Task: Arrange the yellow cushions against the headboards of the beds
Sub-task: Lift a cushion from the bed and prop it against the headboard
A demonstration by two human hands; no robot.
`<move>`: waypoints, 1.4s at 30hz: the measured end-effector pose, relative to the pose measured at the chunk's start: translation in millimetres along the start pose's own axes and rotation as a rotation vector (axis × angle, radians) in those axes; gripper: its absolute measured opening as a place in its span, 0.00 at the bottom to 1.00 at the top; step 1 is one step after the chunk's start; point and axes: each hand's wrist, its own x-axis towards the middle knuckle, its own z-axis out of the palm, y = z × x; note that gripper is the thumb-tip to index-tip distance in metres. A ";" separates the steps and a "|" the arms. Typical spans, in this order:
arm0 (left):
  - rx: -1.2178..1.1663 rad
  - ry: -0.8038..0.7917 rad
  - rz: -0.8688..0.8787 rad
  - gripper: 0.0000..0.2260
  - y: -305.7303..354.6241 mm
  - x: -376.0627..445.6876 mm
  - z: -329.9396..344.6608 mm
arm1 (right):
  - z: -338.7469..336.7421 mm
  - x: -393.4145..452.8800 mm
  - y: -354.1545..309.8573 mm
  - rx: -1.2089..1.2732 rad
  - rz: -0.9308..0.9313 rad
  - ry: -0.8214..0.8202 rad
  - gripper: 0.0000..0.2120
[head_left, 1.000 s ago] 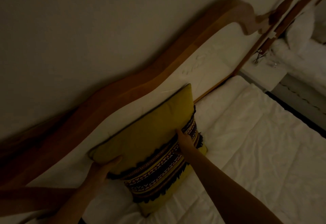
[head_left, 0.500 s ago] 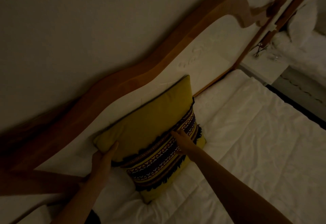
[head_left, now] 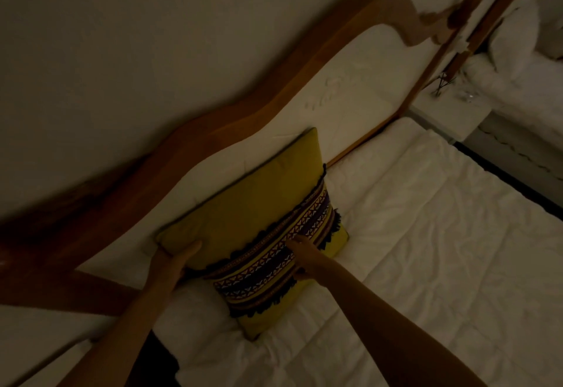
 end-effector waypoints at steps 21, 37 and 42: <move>-0.200 -0.096 -0.107 0.24 6.0 3.2 11.1 | 41.1 2.9 -32.6 0.588 0.049 0.013 0.64; -0.098 -0.053 -0.053 0.28 22.9 13.7 -20.3 | 83.3 -12.2 -58.8 0.506 -0.177 0.089 0.43; 0.115 -0.048 -0.018 0.36 -10.3 16.0 -13.7 | 68.9 -9.6 -50.8 0.534 -0.150 0.115 0.40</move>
